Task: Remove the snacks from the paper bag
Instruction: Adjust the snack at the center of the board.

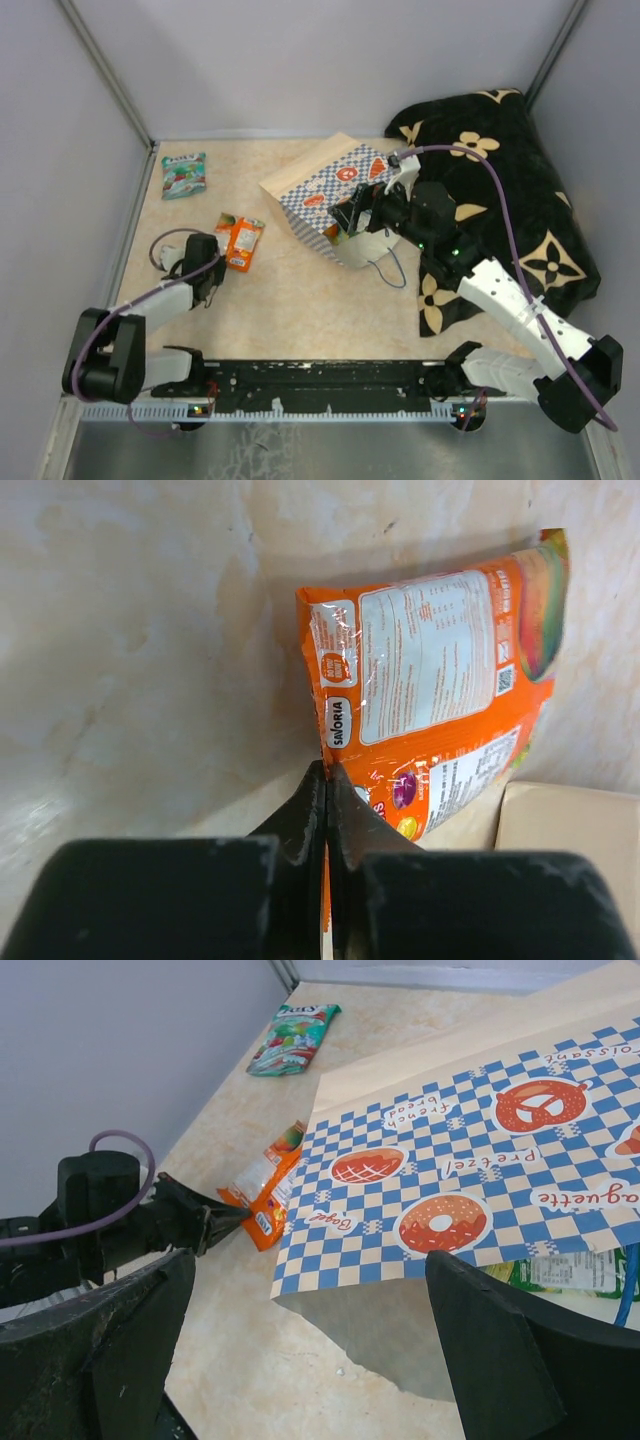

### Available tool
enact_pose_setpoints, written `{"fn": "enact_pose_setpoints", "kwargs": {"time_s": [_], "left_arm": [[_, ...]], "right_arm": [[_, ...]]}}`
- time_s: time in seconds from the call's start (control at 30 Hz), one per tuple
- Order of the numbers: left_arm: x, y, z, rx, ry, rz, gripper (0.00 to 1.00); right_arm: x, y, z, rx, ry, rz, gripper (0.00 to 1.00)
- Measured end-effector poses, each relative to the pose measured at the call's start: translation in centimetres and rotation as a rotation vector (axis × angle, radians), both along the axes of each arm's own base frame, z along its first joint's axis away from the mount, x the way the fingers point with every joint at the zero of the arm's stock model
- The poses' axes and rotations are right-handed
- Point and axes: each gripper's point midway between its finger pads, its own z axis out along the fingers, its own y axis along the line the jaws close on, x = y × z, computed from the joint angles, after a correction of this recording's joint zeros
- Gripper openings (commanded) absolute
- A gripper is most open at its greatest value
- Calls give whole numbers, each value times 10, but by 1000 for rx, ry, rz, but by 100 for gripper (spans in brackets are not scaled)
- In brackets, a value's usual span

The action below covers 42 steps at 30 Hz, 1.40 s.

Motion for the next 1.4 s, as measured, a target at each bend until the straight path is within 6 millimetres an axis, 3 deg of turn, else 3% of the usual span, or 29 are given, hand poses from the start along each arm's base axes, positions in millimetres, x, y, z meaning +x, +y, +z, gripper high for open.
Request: {"fn": "enact_pose_setpoints", "kwargs": {"time_s": [0.17, 0.4, 0.6, 0.67, 0.87, 1.13, 1.3, 1.4], "left_arm": [[-21, 14, 32, 38, -1, 46, 0], [-46, 54, 129, 135, -155, 203, 0], [-70, 81, 164, 237, -72, 311, 0], [-70, 83, 162, 265, -23, 317, 0], [-69, 88, 119, 339, 221, 339, 0], [-61, 111, 105, 360, 284, 394, 0], [-48, 122, 84, 354, 343, 395, 0], [-38, 125, 73, 358, 363, 381, 8]], "right_arm": [[-1, 1, 1, 3, -1, 11, 99], [-5, 6, 2, 14, 0, 43, 99], [-5, 6, 2, 26, 12, 36, 99], [-5, 6, 0, 28, 20, 32, 99], [-4, 4, -2, 28, 31, 20, 99], [-2, 2, -4, 20, 36, 4, 99], [-2, 1, -7, 11, 41, -2, 99], [-2, 0, -8, 3, 43, -3, 99]]}}
